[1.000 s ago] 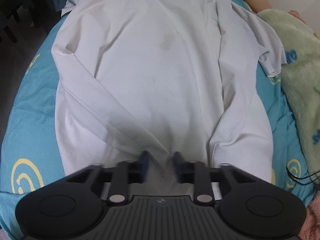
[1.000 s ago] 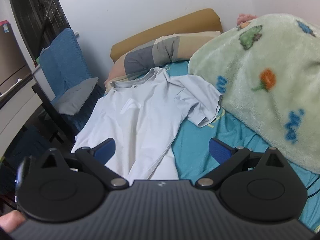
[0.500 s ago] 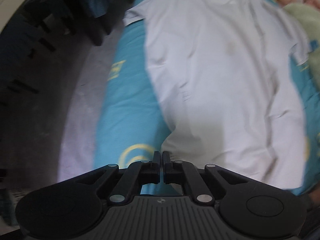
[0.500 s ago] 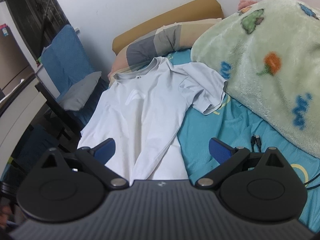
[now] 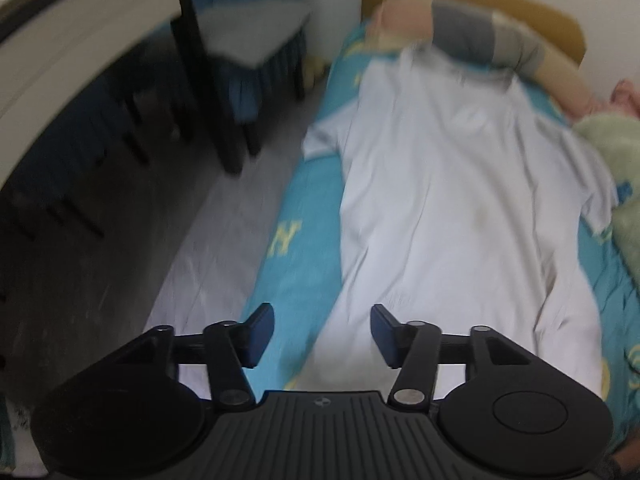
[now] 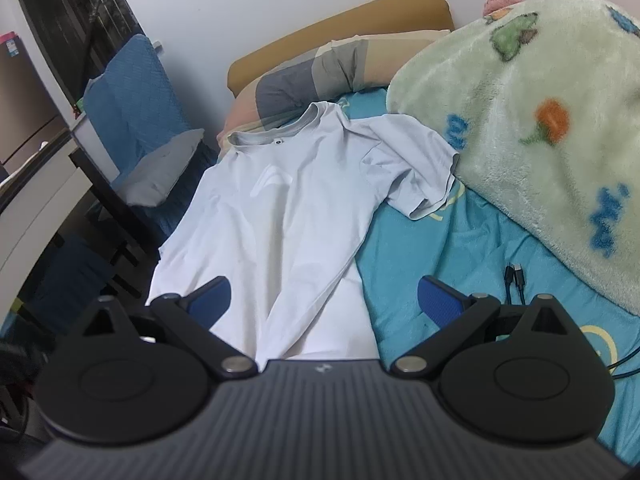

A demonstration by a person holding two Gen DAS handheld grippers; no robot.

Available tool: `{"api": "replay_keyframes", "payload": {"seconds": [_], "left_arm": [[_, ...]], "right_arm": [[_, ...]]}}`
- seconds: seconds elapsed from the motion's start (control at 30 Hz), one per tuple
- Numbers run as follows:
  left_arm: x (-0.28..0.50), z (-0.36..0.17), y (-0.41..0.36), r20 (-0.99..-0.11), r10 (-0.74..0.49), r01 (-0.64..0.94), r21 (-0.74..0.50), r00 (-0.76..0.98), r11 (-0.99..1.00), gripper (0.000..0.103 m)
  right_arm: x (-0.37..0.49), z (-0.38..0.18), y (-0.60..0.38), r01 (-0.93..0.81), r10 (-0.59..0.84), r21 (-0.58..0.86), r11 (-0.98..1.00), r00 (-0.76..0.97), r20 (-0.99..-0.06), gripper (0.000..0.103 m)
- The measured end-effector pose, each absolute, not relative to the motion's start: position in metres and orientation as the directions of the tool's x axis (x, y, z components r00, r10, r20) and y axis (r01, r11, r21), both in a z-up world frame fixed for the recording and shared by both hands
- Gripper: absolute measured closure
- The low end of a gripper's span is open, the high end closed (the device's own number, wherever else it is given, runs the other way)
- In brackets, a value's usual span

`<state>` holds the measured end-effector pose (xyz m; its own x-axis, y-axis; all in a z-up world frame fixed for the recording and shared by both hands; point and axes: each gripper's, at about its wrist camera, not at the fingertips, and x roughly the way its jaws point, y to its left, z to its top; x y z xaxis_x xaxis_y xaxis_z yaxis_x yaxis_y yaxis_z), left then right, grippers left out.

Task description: Fold clothes

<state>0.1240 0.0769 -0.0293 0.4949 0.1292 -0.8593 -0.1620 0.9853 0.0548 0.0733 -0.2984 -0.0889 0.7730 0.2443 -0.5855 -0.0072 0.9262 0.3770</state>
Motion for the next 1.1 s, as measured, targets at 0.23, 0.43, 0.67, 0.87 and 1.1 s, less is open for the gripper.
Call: {"api": "replay_keyframes", "payload": {"seconds": [0.23, 0.43, 0.67, 0.87, 1.1], "left_arm": [[0.128, -0.005, 0.027, -0.719, 0.034, -0.093, -0.043, 0.694, 0.995, 0.025], [0.132, -0.043, -0.017, -0.657, -0.045, 0.029, -0.035, 0.752, 0.999, 0.014], [0.118, -0.093, -0.009, -0.663, -0.124, 0.103, -0.07, 0.739, 0.992, 0.007], [0.114, -0.101, 0.002, -0.669, -0.135, 0.116, -0.072, 0.731, 0.991, 0.006], [0.117, -0.114, 0.007, -0.712, -0.134, 0.09, -0.1, 0.689, 0.991, 0.004]], "right_arm": [[0.068, -0.085, -0.286, -0.031, 0.219, 0.32, 0.947, 0.792, -0.57, 0.002], [0.058, -0.084, -0.279, -0.04, 0.209, 0.305, 0.951, 0.813, -0.544, 0.002], [0.056, -0.091, -0.261, -0.07, 0.231, 0.289, 0.955, 0.787, -0.572, 0.002], [0.059, -0.1, -0.244, -0.108, 0.271, 0.29, 0.951, 0.743, -0.612, 0.002], [0.061, -0.11, -0.234, -0.139, 0.305, 0.292, 0.946, 0.688, -0.659, 0.002]]}}
